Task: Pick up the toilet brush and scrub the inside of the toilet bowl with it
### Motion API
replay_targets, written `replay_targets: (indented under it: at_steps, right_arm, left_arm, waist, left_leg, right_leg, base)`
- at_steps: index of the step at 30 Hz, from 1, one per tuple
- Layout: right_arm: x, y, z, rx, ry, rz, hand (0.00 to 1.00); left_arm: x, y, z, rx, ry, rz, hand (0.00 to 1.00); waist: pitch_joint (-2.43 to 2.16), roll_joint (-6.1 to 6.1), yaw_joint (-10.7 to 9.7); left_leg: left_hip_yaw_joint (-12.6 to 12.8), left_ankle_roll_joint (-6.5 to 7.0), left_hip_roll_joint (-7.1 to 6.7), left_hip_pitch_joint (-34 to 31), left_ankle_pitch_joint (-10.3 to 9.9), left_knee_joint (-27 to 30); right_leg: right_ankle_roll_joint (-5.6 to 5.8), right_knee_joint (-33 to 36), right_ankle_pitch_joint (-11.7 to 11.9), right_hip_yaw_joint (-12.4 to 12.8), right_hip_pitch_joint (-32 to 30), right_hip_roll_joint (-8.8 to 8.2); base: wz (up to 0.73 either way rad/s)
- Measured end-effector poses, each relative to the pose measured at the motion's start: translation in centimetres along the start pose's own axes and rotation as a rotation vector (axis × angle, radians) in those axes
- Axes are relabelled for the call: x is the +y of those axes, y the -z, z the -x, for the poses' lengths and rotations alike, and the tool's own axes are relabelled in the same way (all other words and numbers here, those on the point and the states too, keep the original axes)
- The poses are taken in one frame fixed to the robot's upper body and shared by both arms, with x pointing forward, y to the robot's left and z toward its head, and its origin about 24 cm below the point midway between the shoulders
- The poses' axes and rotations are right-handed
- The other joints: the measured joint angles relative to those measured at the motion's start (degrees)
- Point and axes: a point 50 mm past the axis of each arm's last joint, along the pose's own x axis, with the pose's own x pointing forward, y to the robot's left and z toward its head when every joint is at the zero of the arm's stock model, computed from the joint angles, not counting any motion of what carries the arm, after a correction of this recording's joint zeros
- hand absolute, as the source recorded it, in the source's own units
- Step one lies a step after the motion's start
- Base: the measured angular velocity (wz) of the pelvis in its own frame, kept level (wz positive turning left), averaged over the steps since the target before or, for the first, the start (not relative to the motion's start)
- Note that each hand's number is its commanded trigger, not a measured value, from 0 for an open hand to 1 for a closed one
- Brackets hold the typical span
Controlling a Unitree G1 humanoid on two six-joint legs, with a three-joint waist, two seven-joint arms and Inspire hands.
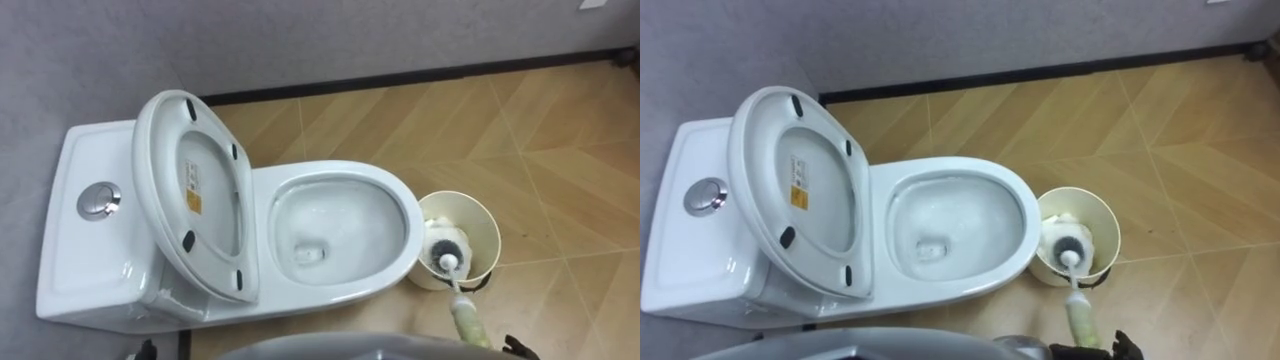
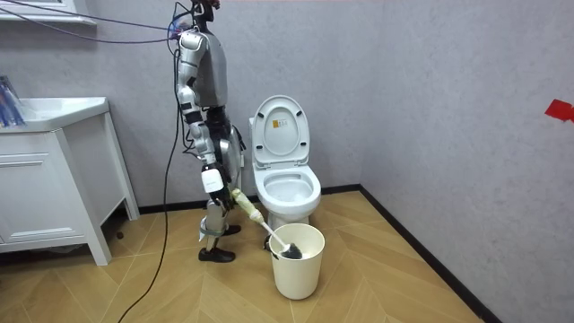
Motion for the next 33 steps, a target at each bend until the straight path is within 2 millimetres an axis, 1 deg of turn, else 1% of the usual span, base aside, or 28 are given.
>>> replay_targets:
  at_steps: [2,6,9,13,16,19,23,25,29,33]
  right_arm:
    - [0.0,0.0,0.0,0.002,-0.008,0.0,0.0]
    - [0.3,0.1,0.0,0.004,-0.034,0.002,0.0]
    - [0.4,0.1,0.0,0.005,-0.041,0.001,0.0]
    - [0.5,0.1,0.0,0.005,-0.045,0.003,0.0]
    - [0.6,0.2,-0.1,0.014,-0.046,0.006,0.0]
    - [0.8,-0.2,-0.2,0.019,-0.051,0.008,0.0]
    - [0.8,0.5,-0.2,0.067,-0.07,-0.005,0.0]
    - [0.6,1.2,-0.2,0.095,-0.077,0.01,0.0]
    - [-0.2,2.9,0.0,0.193,-0.086,0.1,0.0]
    - [-0.6,4.2,0.3,0.279,-0.108,0.215,0.0]
  left_arm:
    - [0.1,0.1,0.0,0.0,0.0,-0.036,0.0]
    - [0.1,0.1,0.0,0.0,0.013,-0.096,0.0]
    - [0.1,0.2,0.0,0.01,0.014,-0.111,0.0]
    - [0.1,0.3,0.0,0.017,0.013,-0.113,0.0]
    - [0.1,0.3,0.0,0.019,0.013,-0.146,0.0]
    - [0.1,0.4,0.0,0.024,0.024,-0.181,0.0]
    - [0.0,0.9,0.0,0.06,0.046,-0.228,0.0]
    - [0.0,1.3,0.1,0.078,0.048,-0.272,0.0]
    - [0.2,1.5,0.1,0.104,0.037,-0.342,0.0]
    - [0.2,1.6,0.1,0.118,0.042,-0.358,0.0]
  waist:
    - [0.05,-0.24,-0.1]
    - [0.23,-1.11,-0.1]
    - [0.28,-1.66,-0.1]
    - [0.3,-1.66,0.0]
    - [0.3,-1.64,0.0]
    - [0.29,-1.51,0.1]
    - [0.18,-1.17,0.2]
    - [0.17,-1.0,0.0]
    - [0.1,-0.51,0.1]
    - [0.1,-0.44,0.1]
  left_leg:
    - [0.0,0.0,0.0,0.0,0.0,0.0]
    - [-0.1,0.0,0.01,-0.1,0.0,0.3]
    - [-0.1,0.0,0.04,-0.2,0.0,0.4]
    - [-0.1,0.0,0.04,-0.3,0.0,0.5]
    - [-0.1,0.0,0.08,-0.4,0.0,0.8]
    - [-0.2,0.0,0.1,-0.7,0.0,0.9]
    - [-0.4,0.0,0.14,-0.5,0.0,0.9]
    - [-0.7,0.0,0.02,-0.2,0.0,0.8]
    - [-1.5,0.0,-0.11,-0.1,0.0,0.7]
    - [-1.9,-0.01,-0.11,0.1,0.0,0.7]
  right_leg:
    - [0.0,0.0,0.0,0.1,0.0,0.0]
    - [0.0,0.0,0.0,0.0,0.0,-0.01]
    - [0.0,0.0,0.0,0.0,0.0,0.0]
    - [0.01,0.0,0.0,0.0,0.0,-0.01]
    - [0.0,-0.1,0.0,0.0,0.0,-0.04]
    - [-0.01,-0.1,0.0,-0.1,-0.1,-0.03]
    - [-0.03,-0.9,0.3,-0.1,0.4,0.1]
    - [-0.03,-1.2,0.3,-0.6,1.1,-0.04]
    - [0.01,-1.7,0.3,-1.0,1.7,-0.21]
    - [0.01,-1.7,0.3,-1.5,2.0,-0.2]
  base:
    - [0.0]
    - [0.0]
    - [0.0]
    - [0.0]
    - [0.0]
    - [0.0]
    - [0.02]
    - [0.09]
    - [0.09]
    - [0.05]
